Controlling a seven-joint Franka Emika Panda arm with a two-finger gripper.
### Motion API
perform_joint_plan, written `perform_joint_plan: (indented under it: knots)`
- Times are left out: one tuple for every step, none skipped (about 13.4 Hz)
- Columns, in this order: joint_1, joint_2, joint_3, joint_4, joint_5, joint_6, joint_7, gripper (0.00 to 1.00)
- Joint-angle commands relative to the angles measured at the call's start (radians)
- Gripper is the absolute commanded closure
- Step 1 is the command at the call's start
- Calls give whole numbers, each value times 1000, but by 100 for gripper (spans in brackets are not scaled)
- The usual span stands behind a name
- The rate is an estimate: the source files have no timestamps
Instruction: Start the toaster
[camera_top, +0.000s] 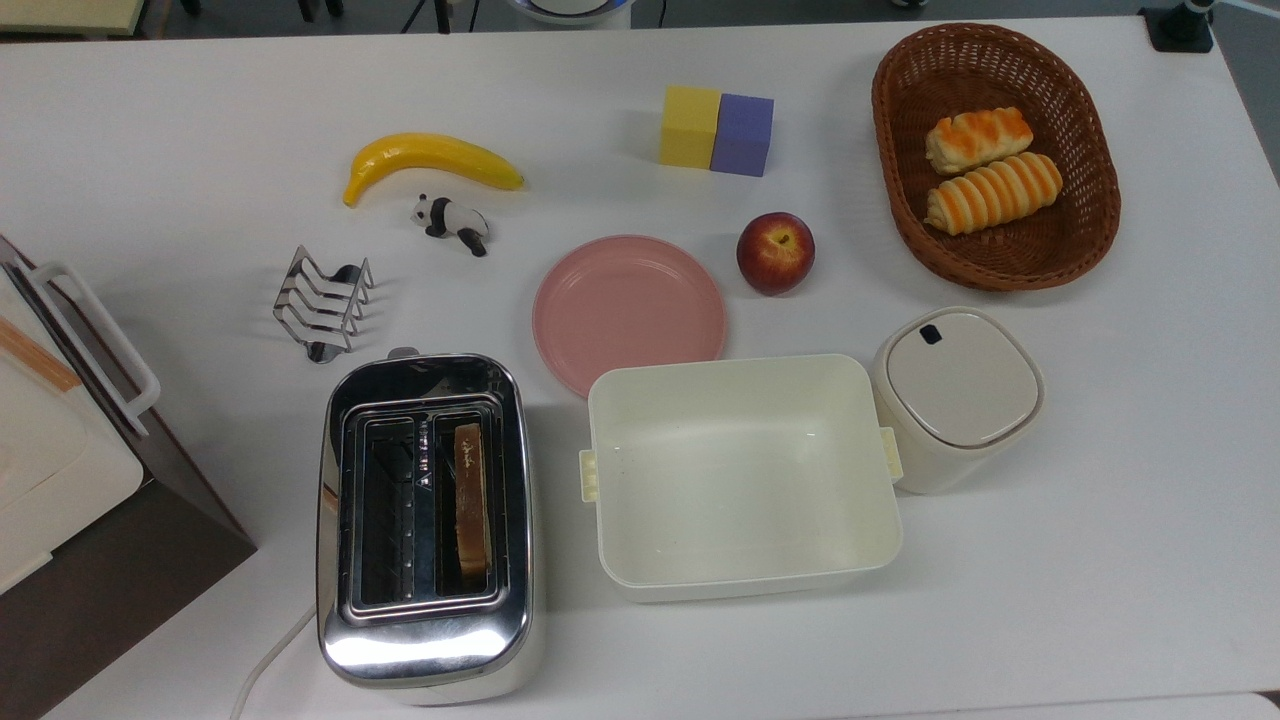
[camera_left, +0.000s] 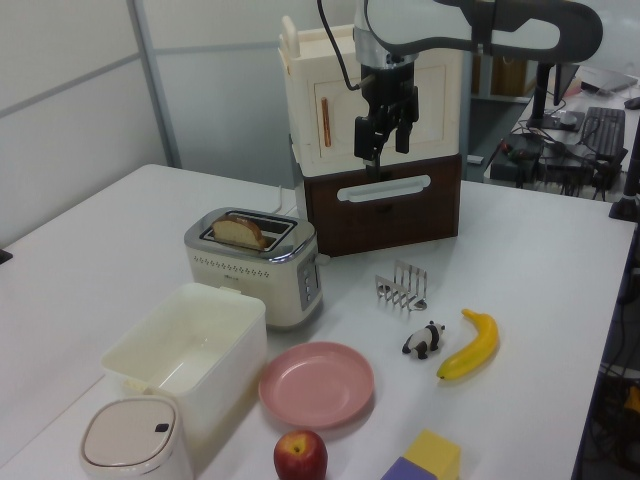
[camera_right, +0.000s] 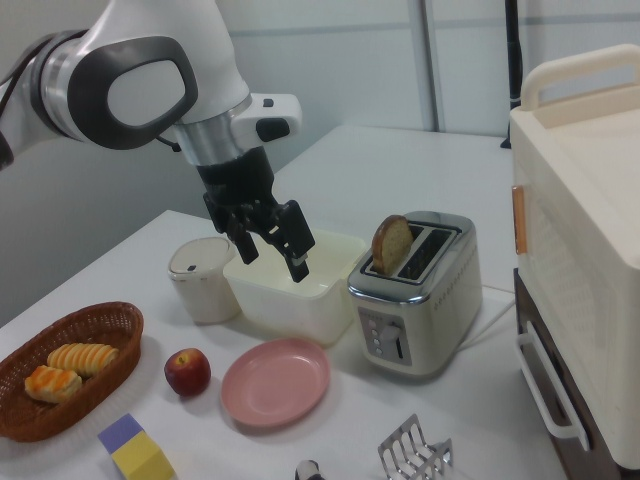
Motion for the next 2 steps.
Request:
perform_joint_plan:
  knots:
    - [9, -13, -11, -7, 33, -16, -16, 0]
    - [9, -11, -11, -10, 36, -16, -18, 0]
